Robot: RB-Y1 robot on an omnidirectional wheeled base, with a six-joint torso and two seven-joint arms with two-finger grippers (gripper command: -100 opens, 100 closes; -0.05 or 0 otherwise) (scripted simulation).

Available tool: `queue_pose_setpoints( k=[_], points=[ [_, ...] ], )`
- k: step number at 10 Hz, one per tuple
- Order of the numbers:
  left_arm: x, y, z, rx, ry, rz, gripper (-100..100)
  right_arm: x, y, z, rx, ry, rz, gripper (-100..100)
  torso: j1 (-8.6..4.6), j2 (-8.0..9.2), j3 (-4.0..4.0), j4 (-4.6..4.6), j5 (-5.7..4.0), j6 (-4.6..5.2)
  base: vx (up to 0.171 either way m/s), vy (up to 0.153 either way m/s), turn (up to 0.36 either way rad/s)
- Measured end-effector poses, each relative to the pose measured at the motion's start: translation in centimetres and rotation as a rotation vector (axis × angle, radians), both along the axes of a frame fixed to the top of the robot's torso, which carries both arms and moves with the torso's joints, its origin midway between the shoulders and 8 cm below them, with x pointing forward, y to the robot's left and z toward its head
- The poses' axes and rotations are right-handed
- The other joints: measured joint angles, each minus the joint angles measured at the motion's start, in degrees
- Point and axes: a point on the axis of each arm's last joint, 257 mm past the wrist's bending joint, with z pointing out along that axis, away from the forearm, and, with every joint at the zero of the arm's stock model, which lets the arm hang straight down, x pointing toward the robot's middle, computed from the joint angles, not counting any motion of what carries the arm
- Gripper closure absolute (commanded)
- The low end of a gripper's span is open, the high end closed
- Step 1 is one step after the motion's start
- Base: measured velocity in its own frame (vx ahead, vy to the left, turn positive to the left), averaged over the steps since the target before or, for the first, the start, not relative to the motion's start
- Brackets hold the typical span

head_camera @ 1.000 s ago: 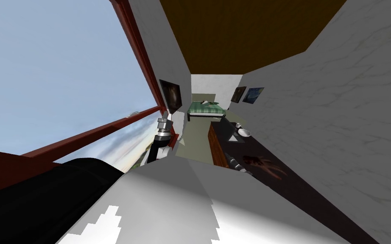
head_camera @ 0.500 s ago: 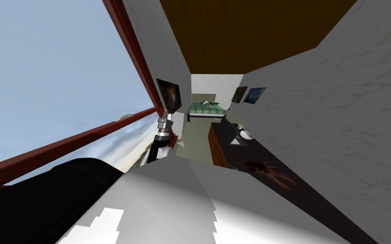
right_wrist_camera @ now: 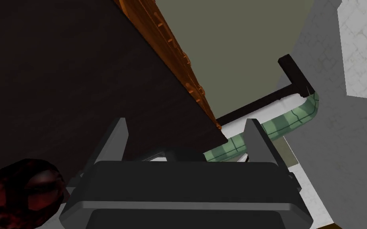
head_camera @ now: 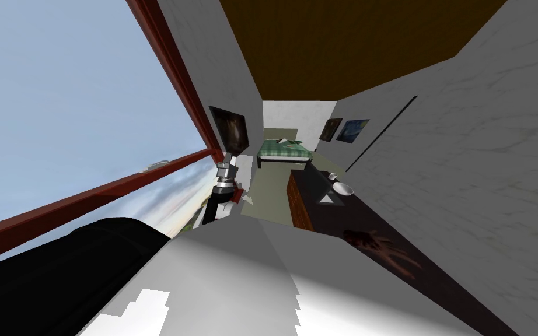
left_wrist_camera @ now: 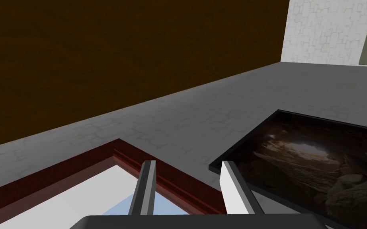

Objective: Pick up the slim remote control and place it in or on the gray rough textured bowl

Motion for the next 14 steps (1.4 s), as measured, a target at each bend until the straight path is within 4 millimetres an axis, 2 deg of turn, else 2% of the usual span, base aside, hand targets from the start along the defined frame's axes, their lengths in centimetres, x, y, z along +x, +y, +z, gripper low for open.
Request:
queue_pose_setpoints(
  k=[1, 2, 4, 10, 11, 13, 14],
  points=[
    [0.0, 0.0, 0.0, 0.0, 0.0, 0.0, 0, -1.5, -1.3, -0.3, -0.036, 0.035, 0.027, -100, -0.01, -0.03, -0.01, 0.0, 0.02, 0.0, 0.082, -0.012, 0.0],
    [0.0, 0.0, 0.0, 0.0, 0.0, 0.0, 0, -2.3, -1.8, -1.1, -0.055, 0.056, 0.038, -100, 0.0, 0.02, 0.01, 0.0, -0.01, -0.01, 0.092, -0.008, 0.001],
    [0.0, 0.0, 0.0, 0.0, 0.0, 0.0, 0, -6.5, -4.9, -2.5, -0.133, 0.14, 0.095, -100, -0.01, -0.07, -0.04, -0.01, 0.01, 0.01, 0.102, -0.013, -0.01],
    [0.0, 0.0, 0.0, 0.0, 0.0, 0.0, 0, -14.5, -9.3, -4.3, -0.27, 0.318, 0.231, -100, 0.05, 0.17, 0.09, 0.04, 0.01, 0.01, 0.058, -0.004, -0.021],
    [0.0, 0.0, 0.0, 0.0, 0.0, 0.0, 0, -17.7, -9.8, -3.7, -0.293, 0.367, 0.276, -100, 0.09, 0.21, 0.12, 0.04, 0.04, 0.04, 0.036, 0.011, -0.045],
    [0.0, 0.0, 0.0, 0.0, 0.0, 0.0, 0, -19.3, -10.5, -4.2, -0.306, 0.398, 0.315, -100, 0.09, 0.29, 0.16, 0.07, 0.02, -0.01, 0.01, 0.01, -0.005],
    [0.0, 0.0, 0.0, 0.0, 0.0, 0.0, 0, -20.7, -11.5, -4.3, -0.32, 0.427, 0.331, -100, 0.09, 0.33, 0.19, 0.07, 0.02, 0.01, 0.008, 0.015, -0.065]
  ],
)
